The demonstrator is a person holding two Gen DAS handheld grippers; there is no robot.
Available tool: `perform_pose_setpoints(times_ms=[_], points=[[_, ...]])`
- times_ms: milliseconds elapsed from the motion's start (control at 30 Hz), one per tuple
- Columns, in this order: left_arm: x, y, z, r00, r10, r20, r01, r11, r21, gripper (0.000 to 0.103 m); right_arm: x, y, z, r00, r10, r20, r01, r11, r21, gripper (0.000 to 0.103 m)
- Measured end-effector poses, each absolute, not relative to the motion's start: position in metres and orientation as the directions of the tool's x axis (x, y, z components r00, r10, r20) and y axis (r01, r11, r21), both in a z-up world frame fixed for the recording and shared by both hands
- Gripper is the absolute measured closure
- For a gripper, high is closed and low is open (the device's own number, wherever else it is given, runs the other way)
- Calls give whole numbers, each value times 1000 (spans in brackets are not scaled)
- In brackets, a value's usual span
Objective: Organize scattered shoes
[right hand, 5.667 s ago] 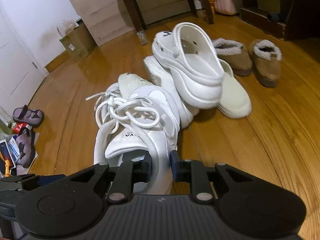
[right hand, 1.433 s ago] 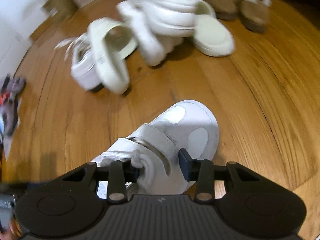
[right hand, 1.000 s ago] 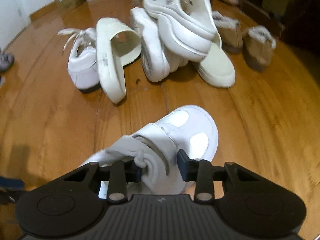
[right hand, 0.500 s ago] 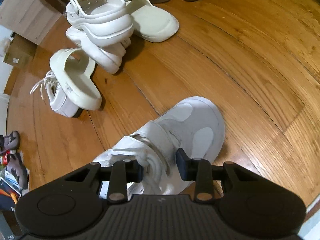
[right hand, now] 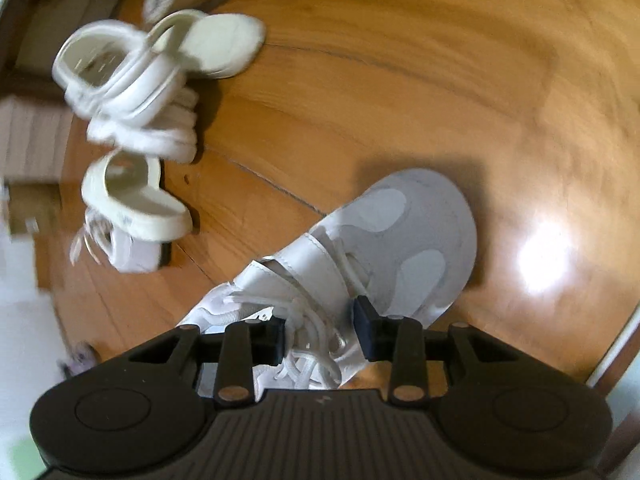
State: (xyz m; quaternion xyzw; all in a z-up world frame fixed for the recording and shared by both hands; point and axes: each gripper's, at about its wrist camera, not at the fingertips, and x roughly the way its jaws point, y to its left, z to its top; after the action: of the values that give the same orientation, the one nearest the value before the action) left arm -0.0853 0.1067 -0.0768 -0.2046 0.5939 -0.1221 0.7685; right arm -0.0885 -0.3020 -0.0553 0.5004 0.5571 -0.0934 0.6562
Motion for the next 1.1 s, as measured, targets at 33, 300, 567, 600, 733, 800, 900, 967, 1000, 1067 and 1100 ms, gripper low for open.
perform_pose_setpoints(times_ms=[33,300,567,600,733,800,900,967,1000,1067,1100], points=[[-85,107,-77,264,-432,-862,-54,886,-460,18,-93,-304,-58,383,452,-806,706,419,571,68],[-85,108,-79,254,-444,-859,-50,881,-471,18,-121,-305,-70,500,565,-656,750,96,654,48],[-84,104,-79,263,-451,-853,-46,877,-478,18,-89,-255,14,435,682,-588,397,441,805,24],[-85,103,-79,270,-454,-849,-42,876,-481,18,-85,-251,23,440,653,-616,340,514,788,23],[-87,87,-74,305,-475,-825,27,871,-491,14,-81,-214,43,513,278,-812,37,938,345,22],[-87,81,-72,312,-472,-825,49,875,-482,14,-80,-195,28,534,240,-811,-120,971,208,22],[-89,66,-67,327,-467,-822,112,883,-456,14,-79,-175,13,523,222,-823,-252,963,99,22],[-90,60,-65,323,-479,-817,142,877,-458,14,-83,-167,9,523,202,-828,-294,955,48,22],[-90,59,-64,316,-489,-813,146,872,-467,14,-85,-166,7,522,208,-827,-317,948,38,20],[-92,47,-57,324,-485,-812,196,874,-444,14,-88,-167,4,527,214,-822,-346,938,23,16],[-92,43,-55,329,-493,-805,223,869,-441,14,-89,-169,2,534,208,-819,-348,938,11,14]])
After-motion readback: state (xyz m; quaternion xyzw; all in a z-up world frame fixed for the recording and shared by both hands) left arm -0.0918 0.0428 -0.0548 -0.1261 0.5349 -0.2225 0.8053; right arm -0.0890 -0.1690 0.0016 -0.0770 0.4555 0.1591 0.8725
